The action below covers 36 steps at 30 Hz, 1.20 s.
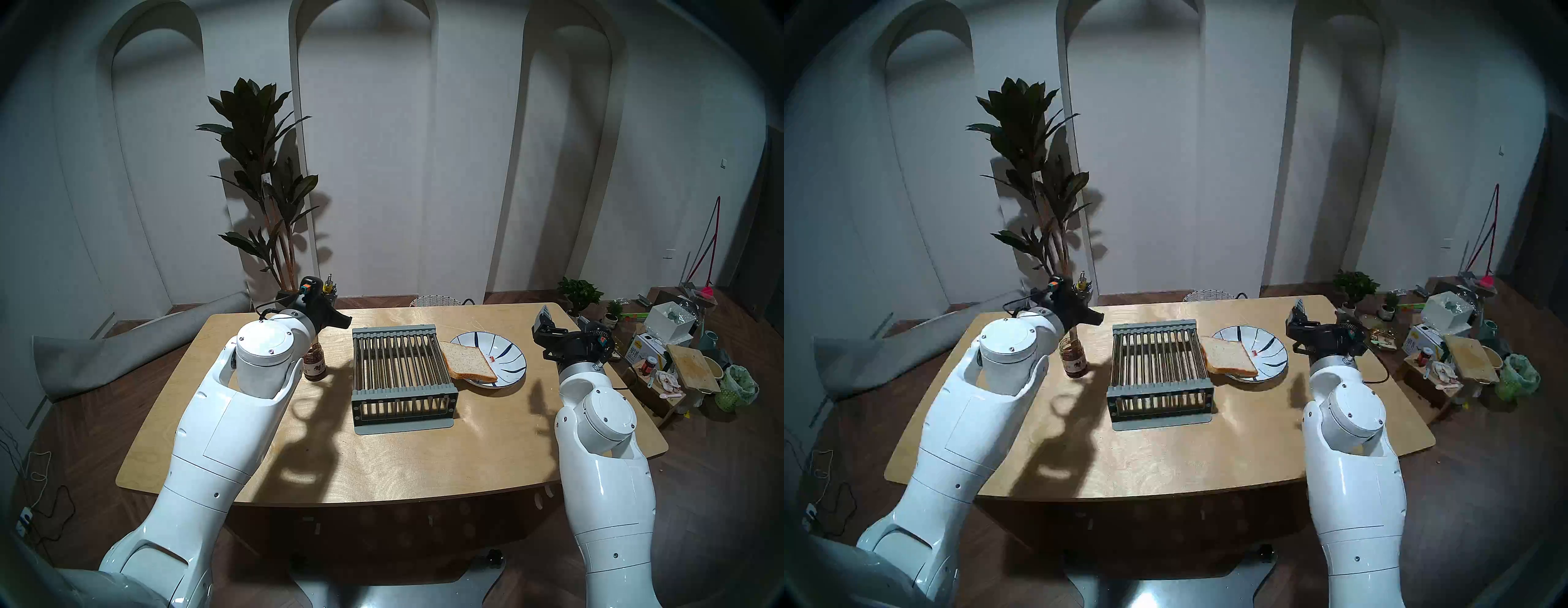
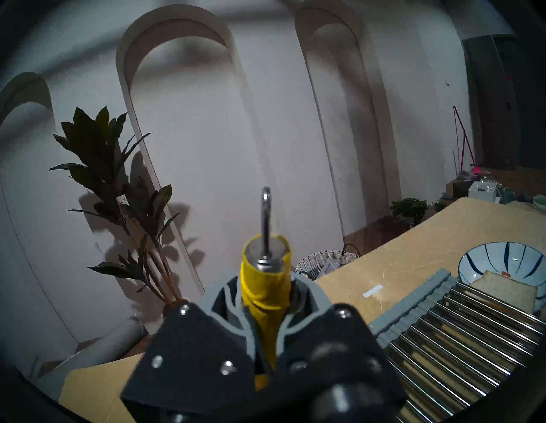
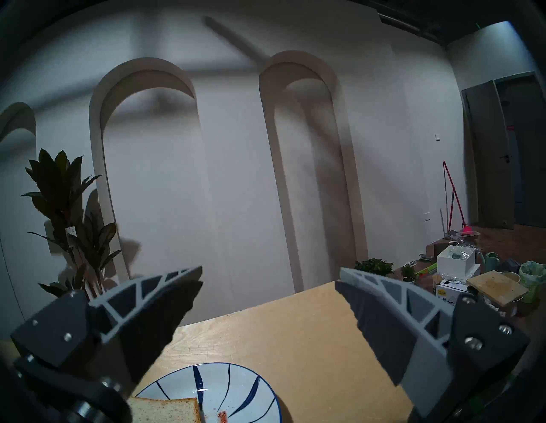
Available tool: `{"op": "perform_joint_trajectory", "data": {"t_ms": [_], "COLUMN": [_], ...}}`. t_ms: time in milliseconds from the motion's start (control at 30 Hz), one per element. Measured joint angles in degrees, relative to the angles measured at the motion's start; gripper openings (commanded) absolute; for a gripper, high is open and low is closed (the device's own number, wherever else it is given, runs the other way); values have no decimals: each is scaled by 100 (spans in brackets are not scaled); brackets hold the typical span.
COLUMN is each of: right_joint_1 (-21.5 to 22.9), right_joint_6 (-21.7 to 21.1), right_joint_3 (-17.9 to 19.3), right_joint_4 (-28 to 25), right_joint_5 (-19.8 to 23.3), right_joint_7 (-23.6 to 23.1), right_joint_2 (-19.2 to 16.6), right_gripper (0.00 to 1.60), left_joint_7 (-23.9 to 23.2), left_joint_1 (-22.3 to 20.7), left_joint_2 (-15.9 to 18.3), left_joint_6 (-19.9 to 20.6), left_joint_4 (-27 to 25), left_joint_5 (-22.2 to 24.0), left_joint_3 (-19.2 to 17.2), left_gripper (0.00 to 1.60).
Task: Spread jam over the slice of bread with the knife
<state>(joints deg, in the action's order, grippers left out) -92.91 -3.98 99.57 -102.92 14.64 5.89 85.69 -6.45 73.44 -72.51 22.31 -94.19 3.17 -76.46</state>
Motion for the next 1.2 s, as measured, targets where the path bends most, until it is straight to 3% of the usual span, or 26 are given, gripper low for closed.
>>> {"op": "perform_joint_trajectory", "data": {"t_ms": [467, 1200], "right_joint_1": [-28, -138], "right_joint_6": [1, -10], "right_joint_3": [125, 210], "right_joint_4": [-141, -323], "right_joint_5": [156, 245], "right_joint_7": [-53, -48], "right_joint_2": [2, 26], "right_gripper": [160, 160], "left_joint_7": [-306, -443], "left_joint_1": [-209, -307], "left_joint_2": [-1, -11], "left_joint_6": [381, 227], "left_joint_4": [120, 524], "left_joint_5": [234, 312], "left_joint_3": [-74, -145], "left_gripper": [0, 0]}}
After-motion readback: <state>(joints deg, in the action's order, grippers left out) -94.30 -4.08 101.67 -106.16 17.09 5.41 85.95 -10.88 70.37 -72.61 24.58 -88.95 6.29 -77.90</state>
